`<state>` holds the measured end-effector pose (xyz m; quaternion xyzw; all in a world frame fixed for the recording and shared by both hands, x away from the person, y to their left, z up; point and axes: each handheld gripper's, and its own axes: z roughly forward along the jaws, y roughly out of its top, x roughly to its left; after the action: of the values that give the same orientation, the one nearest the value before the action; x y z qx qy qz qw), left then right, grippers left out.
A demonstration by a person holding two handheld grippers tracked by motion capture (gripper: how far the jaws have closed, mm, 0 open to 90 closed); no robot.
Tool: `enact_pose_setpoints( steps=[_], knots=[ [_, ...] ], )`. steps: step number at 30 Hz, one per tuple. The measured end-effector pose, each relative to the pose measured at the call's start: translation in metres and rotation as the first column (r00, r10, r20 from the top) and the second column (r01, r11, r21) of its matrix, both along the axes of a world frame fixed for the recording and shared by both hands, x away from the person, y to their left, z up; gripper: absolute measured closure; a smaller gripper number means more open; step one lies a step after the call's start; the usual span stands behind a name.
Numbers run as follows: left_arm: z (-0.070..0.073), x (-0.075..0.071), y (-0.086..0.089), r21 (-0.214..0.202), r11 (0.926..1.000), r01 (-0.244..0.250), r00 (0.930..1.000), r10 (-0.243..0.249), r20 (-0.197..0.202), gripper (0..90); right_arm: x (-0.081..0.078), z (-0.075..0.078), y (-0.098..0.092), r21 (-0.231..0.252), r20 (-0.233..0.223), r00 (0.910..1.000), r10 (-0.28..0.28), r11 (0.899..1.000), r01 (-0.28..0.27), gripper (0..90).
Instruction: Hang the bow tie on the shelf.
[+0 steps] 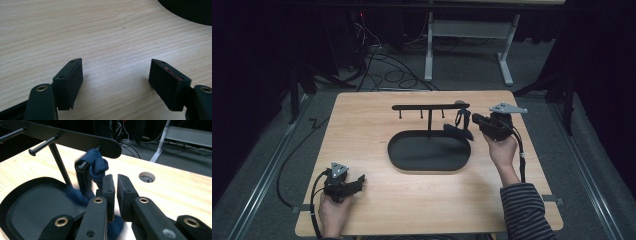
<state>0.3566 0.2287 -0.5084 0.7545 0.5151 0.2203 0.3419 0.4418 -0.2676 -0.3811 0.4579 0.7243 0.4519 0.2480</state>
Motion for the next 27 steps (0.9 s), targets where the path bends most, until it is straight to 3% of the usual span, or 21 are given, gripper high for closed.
enact_pose_setpoints(
  steps=[11, 18, 27],
  knots=[
    [0.0, 0.0, 0.0, -0.001, 1.0, 0.0, 1.0, 0.0, 0.001, 27.7, -0.008, 0.001, -0.007, 0.023, 0.014, 0.9998, 0.01, 1.0, -0.011, 73.4],
    [0.0, 0.0, 0.0, -0.002, 1.0, -0.001, 1.0, 0.001, 0.001, 27.7, -0.017, 0.008, -0.017, 0.039, 0.043, 0.9991, -0.005, 0.999, 0.004, 67.3],
    [0.0, 0.0, 0.0, -0.001, 1.0, -0.001, 1.0, 0.001, 0.001, 27.8, -0.029, 0.008, -0.033, 0.072, 0.039, 0.9986, -0.035, 0.997, 0.032, 62.1]
  ],
)
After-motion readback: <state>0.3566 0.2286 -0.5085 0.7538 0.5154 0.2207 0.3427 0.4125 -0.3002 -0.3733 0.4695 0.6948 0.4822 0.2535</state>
